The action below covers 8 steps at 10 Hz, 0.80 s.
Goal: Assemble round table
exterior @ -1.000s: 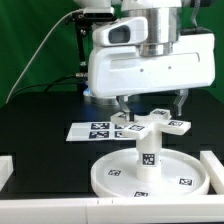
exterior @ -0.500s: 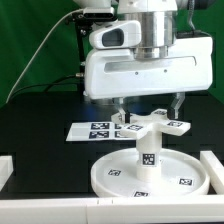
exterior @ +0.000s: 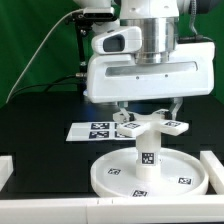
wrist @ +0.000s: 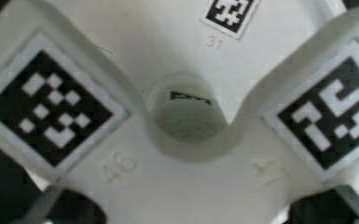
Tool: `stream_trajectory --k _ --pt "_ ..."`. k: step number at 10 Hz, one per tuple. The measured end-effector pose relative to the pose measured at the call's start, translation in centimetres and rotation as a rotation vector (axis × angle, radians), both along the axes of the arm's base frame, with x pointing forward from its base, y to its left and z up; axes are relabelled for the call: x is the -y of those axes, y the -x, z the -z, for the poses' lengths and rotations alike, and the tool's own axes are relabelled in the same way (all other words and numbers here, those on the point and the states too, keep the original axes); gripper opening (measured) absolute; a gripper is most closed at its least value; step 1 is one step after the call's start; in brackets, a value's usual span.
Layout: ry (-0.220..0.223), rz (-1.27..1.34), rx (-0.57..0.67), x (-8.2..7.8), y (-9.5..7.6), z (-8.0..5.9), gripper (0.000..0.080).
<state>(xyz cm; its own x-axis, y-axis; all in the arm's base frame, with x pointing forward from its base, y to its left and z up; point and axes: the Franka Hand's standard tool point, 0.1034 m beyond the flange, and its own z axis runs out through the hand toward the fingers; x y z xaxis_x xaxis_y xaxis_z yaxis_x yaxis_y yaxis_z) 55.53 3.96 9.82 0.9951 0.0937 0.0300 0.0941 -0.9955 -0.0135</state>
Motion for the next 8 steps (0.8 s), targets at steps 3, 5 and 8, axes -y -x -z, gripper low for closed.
stream_trajectory --k 3,5,8 --pt "-0.006 0.183 -0.003 -0.03 0.00 0.00 0.0440" --pt "-0.011 0.389 0.021 -0.08 -0.46 -0.04 0.0440" --pt "-0.029 0.686 0.021 -0.01 -0.55 -0.01 0.0440"
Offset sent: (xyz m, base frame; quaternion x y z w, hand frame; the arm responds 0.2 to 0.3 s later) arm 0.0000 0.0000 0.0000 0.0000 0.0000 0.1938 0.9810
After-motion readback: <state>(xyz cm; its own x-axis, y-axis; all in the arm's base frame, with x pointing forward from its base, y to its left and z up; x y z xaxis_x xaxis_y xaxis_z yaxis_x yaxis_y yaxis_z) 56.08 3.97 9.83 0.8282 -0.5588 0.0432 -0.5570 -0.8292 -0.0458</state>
